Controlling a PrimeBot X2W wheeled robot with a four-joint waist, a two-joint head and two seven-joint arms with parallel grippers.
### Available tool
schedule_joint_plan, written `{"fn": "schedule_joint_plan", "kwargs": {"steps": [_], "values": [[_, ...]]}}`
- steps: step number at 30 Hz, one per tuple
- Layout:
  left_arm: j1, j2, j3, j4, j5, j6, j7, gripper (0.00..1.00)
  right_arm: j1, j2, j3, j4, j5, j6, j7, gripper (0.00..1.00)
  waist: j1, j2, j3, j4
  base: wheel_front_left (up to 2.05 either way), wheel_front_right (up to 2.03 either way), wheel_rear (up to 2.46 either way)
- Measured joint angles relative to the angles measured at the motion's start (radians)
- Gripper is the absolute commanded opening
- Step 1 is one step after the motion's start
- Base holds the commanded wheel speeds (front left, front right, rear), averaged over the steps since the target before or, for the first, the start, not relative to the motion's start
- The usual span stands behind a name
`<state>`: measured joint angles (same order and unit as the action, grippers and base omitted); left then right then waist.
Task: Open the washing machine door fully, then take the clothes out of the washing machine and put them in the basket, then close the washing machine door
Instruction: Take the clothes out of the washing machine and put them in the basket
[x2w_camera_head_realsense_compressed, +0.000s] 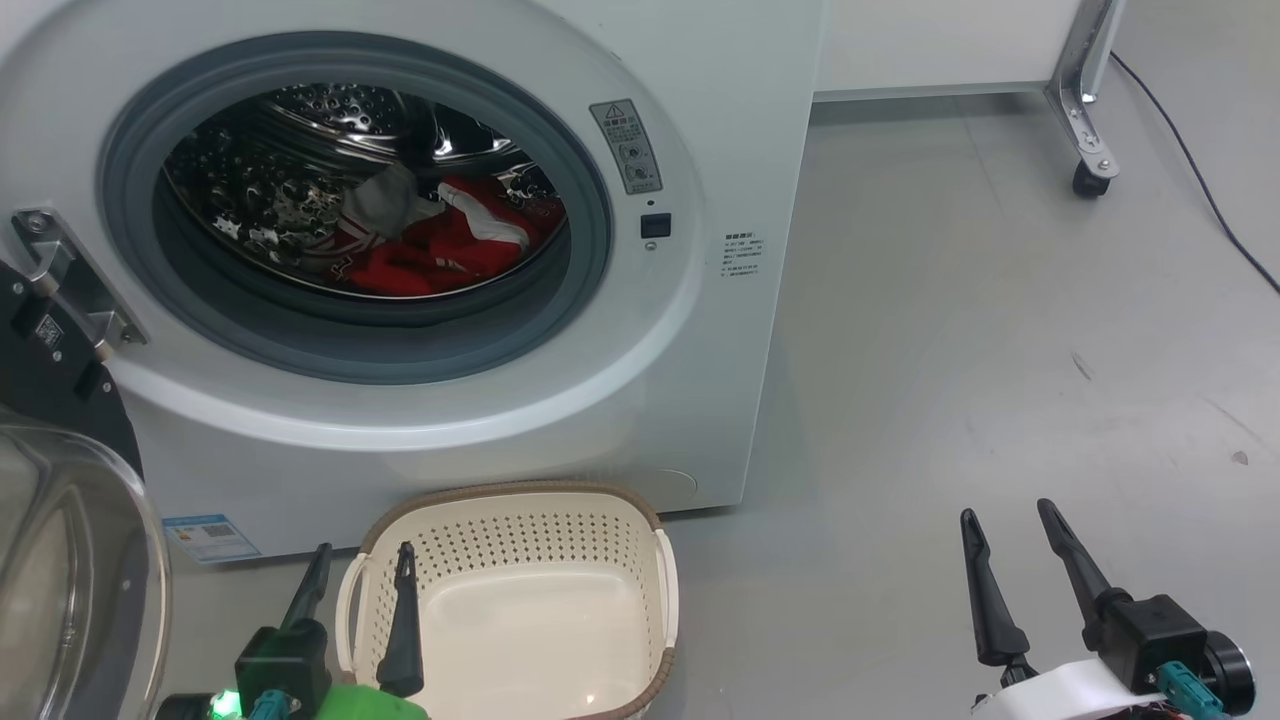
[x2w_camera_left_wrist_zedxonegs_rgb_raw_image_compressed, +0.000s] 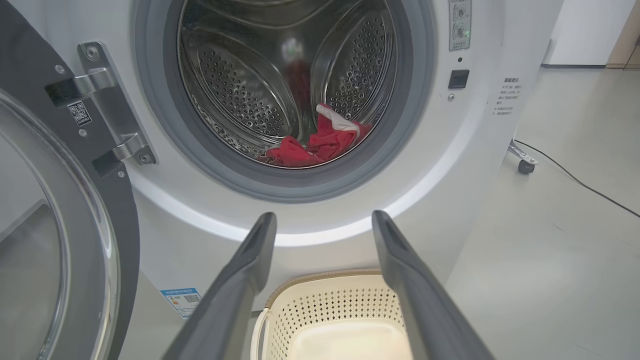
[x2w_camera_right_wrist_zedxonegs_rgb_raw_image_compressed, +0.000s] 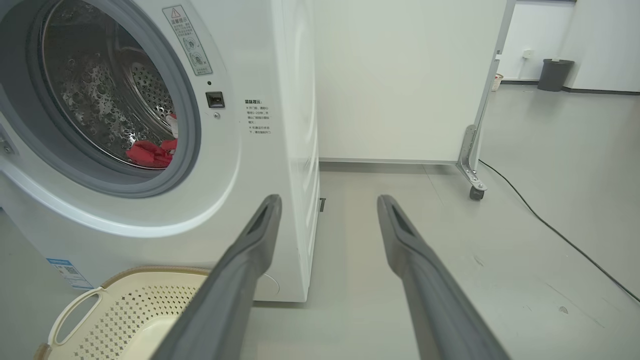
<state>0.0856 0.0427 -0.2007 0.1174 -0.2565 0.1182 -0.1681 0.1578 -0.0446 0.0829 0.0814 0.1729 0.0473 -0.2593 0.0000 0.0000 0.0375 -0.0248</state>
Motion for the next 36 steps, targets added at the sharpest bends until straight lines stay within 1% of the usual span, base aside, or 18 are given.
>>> {"fn": "schedule_joint_plan", "kwargs": {"steps": [6, 9, 14, 16, 20, 28, 34, 36], "values": [[-0.009, 0.0, -0.004, 0.004, -0.012, 0.0, 0.0, 1.0, -0.006, 0.0, 0.016, -0.011, 0.0, 0.005, 0.0, 1.0, 0.0, 0.0, 0.031, -0.008, 0.0, 0.0, 0.0], [-0.041, 0.0, -0.007, 0.01, -0.022, 0.0, 0.0, 1.0, -0.009, 0.001, 0.025, -0.017, 0.0, 0.013, 0.0, 1.0, 0.0, 0.0, 0.05, -0.016, 0.0, 0.0, 0.0], [-0.126, 0.0, -0.009, 0.032, -0.032, 0.0, 0.012, 1.0, -0.032, 0.0, 0.035, -0.031, 0.0, 0.015, 0.0, 1.0, 0.0, 0.0, 0.089, -0.036, 0.0, 0.0, 0.0], [-0.163, 0.0, -0.007, 0.042, -0.034, 0.0, 0.02, 1.0, -0.039, 0.0, 0.044, -0.036, 0.0, 0.022, 0.0, 1.0, 0.0, 0.0, 0.108, -0.045, 0.0, 0.0, 0.0], [-0.265, 0.004, 0.008, 0.086, -0.038, -0.002, 0.053, 1.0, -0.069, 0.001, 0.059, -0.044, 0.0, 0.028, 0.0, 1.0, 0.0, 0.0, 0.157, -0.076, 0.0, 0.0, 0.0], [-0.445, 0.054, 0.042, 0.162, -0.062, -0.037, 0.12, 1.0, -0.111, 0.001, 0.074, -0.052, 0.002, 0.034, 0.0, 1.0, 0.0, 0.0, 0.237, -0.143, 0.0, 0.0, 0.0], [-0.581, 0.1, 0.062, 0.226, -0.082, -0.071, 0.207, 1.0, -0.143, 0.001, 0.079, -0.063, 0.016, 0.039, 0.0, 1.0, 0.0001, 0.0, 0.301, -0.194, 0.0, 0.0, 0.0], [-0.625, 0.113, 0.07, 0.246, -0.091, -0.075, 0.236, 1.0, -0.153, 0.001, 0.08, -0.067, 0.022, 0.04, 0.0, 1.0, 0.0, 0.0, 0.324, -0.21, 0.0, 0.0, 0.0]]}}
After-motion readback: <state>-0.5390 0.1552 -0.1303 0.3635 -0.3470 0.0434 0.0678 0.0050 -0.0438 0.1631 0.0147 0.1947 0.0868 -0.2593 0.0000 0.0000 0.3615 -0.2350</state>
